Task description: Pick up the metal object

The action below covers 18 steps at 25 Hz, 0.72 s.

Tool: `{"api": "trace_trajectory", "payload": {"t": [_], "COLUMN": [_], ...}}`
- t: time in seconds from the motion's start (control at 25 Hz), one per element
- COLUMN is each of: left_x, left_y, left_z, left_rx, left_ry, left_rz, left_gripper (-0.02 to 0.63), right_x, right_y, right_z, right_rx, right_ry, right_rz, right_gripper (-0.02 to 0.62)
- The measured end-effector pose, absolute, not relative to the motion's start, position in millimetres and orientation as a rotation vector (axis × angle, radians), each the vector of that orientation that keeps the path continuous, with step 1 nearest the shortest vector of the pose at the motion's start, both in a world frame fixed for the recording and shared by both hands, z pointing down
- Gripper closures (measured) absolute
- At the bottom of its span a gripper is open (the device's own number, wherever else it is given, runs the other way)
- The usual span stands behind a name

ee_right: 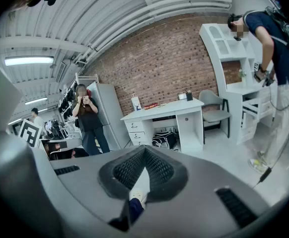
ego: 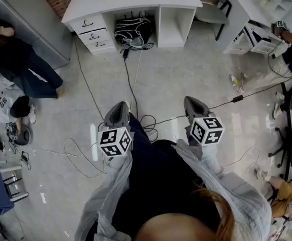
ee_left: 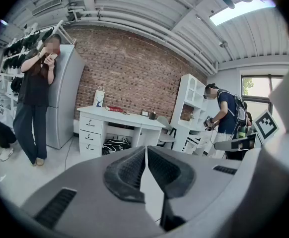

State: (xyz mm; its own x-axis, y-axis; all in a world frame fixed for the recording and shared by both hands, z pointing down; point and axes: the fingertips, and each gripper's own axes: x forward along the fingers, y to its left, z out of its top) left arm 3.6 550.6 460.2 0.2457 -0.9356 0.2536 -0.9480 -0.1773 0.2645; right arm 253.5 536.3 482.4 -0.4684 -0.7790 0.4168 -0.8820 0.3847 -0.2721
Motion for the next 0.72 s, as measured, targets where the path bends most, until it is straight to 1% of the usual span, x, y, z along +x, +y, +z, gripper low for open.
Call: {"api": "trace_trajectory", "payload": {"t": [0.36, 0.56, 0.72], "left_x": [24, 42, 53], "left_y": [555, 565, 571], "left_z": [460, 463, 462], "left_rx": [2.184, 2.187, 2.195], "left_ry": [-1.719, -1.714, -1.7], "left_rz": [0.077, 0.077, 0.093], "left_gripper": [0.577, 0.577, 0.577], "right_x": [266, 280, 287], "right_y": [538, 550, 554], "right_z": [479, 482, 482], "right_rx": [1.47, 1.509, 1.537], "right_ry": [-2.439, -2.457, -2.455], "right_rz": [0.666, 0.744, 0.744], "right_gripper": [0.589, 0.589, 0.589]}}
